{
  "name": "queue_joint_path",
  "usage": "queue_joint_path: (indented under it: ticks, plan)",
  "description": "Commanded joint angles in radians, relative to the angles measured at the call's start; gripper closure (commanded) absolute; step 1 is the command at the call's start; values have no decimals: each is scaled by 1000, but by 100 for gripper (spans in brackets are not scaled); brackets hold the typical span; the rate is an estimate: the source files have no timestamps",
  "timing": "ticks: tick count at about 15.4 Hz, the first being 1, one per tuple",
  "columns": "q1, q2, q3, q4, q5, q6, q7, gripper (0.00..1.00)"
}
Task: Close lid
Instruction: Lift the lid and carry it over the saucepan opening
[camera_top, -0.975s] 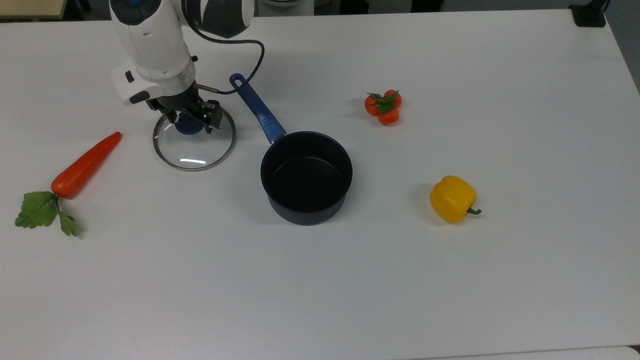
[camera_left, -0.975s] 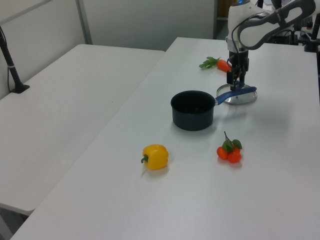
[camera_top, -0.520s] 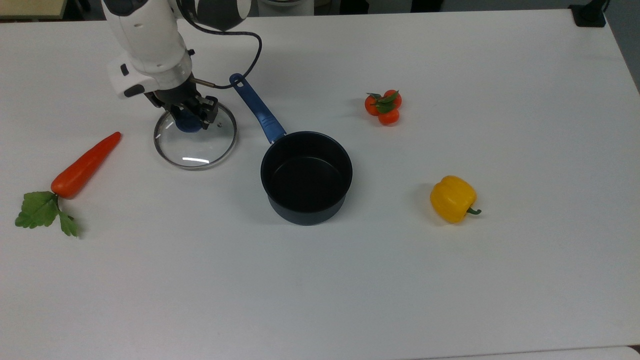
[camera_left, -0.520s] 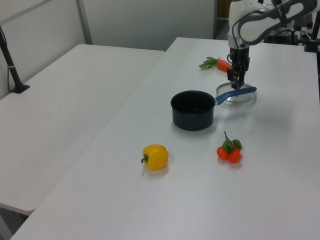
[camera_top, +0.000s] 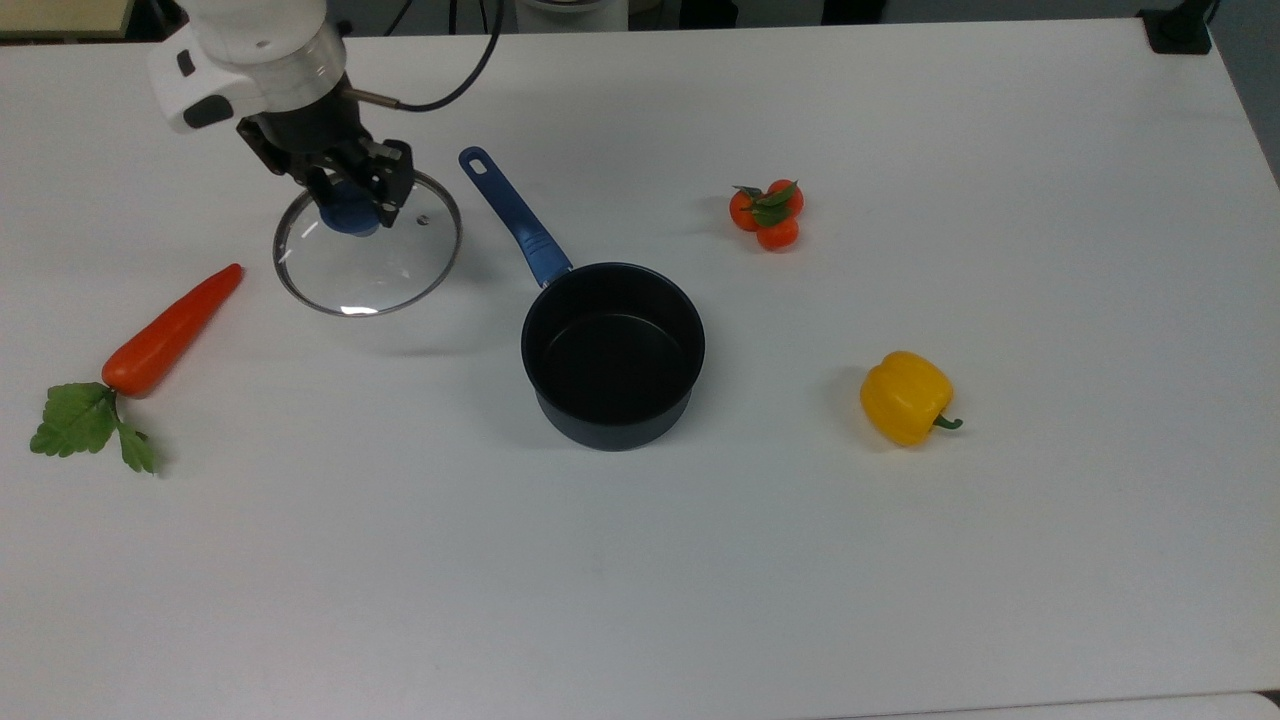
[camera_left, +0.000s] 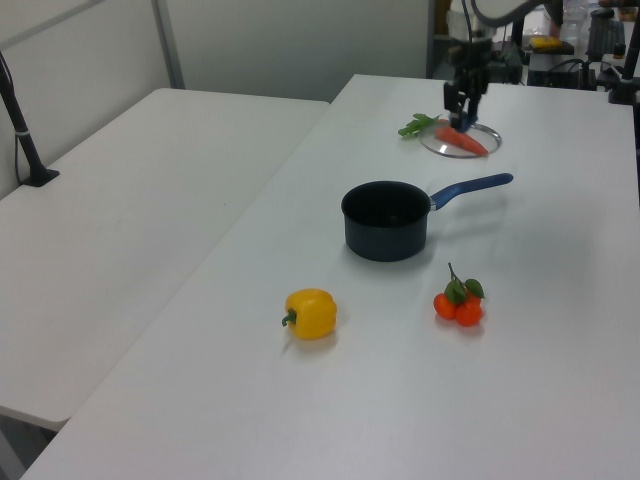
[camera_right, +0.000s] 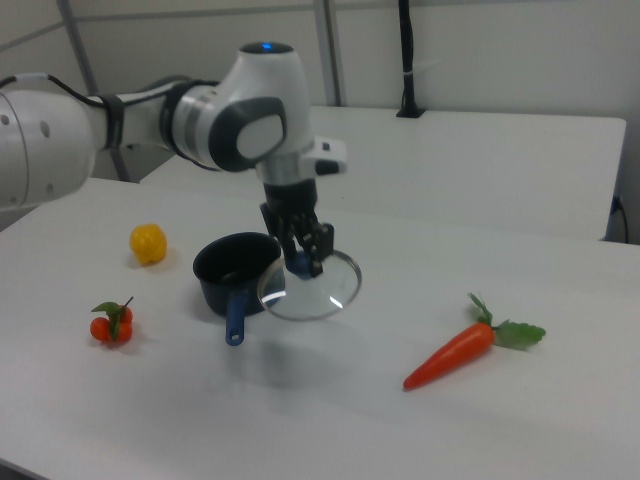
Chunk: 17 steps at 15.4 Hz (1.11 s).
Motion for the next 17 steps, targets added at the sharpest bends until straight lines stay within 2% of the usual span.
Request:
queue_joint_path:
  ticks: [1,4,11,13,17]
  plan:
    - [89,7,2,80,5,-33,8,62]
    - [171,42,3,147,1,-30,8,62]
    - [298,149,2,259,-4,-15,6,62]
    - [310,174,2,293,-5,-18,8,62]
    - [323,206,2,298,-24,-2,-3,62]
